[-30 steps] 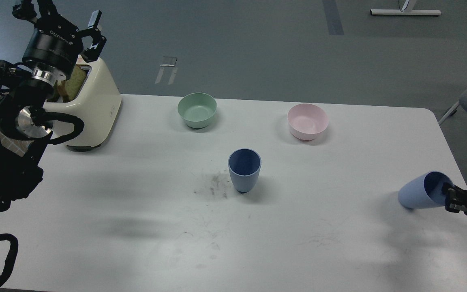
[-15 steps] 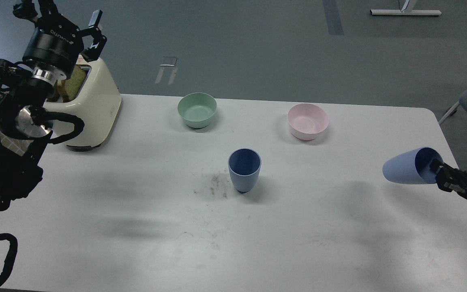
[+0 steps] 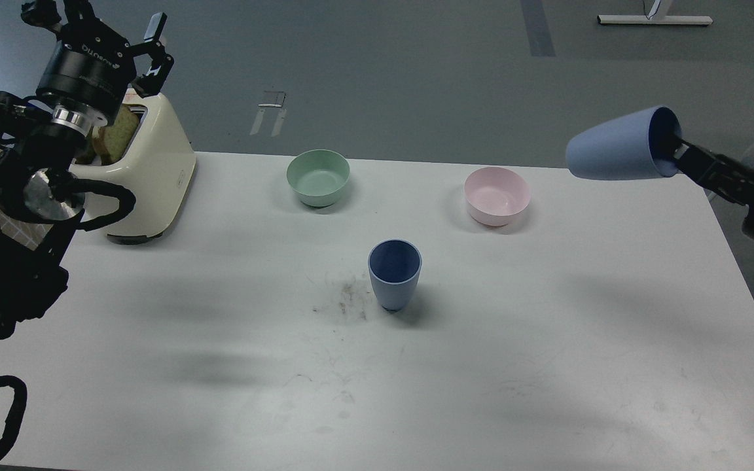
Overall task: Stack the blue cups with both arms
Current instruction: 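Grasp and lift the blue cup with the right gripper, then lower the held cup into the centered blue cup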
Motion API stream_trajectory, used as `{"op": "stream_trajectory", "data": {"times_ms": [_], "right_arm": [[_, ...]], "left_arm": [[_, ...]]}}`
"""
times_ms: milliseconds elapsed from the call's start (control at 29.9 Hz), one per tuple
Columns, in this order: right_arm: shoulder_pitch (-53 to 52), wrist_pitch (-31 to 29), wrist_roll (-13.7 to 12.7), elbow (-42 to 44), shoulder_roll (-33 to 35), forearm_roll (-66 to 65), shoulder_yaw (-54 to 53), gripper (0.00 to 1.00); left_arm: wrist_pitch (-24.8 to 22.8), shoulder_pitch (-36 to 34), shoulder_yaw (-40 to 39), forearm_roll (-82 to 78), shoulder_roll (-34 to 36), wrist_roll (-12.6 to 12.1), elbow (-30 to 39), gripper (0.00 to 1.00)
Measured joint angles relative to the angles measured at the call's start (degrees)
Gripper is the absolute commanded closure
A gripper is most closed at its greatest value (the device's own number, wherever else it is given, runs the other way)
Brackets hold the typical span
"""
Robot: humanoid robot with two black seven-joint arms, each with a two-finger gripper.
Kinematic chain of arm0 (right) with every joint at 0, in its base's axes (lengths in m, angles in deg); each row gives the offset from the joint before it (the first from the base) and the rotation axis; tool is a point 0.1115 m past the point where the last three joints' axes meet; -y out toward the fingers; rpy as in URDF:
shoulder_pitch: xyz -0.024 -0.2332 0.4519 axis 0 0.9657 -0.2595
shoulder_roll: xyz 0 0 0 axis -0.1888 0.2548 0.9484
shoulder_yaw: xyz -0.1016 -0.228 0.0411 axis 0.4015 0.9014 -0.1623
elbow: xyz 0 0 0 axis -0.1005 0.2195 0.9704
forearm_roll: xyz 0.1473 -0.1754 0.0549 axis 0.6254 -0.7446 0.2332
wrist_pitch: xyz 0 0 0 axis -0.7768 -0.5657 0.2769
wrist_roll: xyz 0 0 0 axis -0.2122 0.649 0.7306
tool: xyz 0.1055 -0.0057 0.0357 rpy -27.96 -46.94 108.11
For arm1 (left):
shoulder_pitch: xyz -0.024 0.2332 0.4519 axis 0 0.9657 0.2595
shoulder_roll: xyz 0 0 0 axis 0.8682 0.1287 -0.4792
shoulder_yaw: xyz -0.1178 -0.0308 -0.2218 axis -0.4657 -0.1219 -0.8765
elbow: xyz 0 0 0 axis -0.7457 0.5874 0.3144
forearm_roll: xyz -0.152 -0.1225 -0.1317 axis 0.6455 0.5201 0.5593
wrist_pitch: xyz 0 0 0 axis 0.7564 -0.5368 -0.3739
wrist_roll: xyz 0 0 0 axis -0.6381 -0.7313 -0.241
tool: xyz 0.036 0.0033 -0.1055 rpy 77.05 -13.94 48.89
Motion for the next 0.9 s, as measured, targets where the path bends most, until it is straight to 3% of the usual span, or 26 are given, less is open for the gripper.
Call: {"op": "stream_trajectory", "data": {"times_ms": [267, 434, 902], "right_arm": [[-15.5, 0.0, -1.7, 1.4, -1.2, -0.4, 21.1, 1.00], [-22.7, 0.0, -4.1, 1.8, -1.2, -0.5, 31.4, 1.00], [-30.5, 0.0, -10.3, 1.8, -5.3, -0.4, 37.9, 1.00]], "left_arm": [[0.0, 0.0, 0.1, -0.1, 0.1, 0.0, 0.0, 0.02], [0.0, 0.0, 0.1, -0.1, 0.1, 0.0, 0.0, 0.02], [0.0, -0.7, 0.2, -0.1, -0.1, 0.0, 0.0, 0.02]]}}
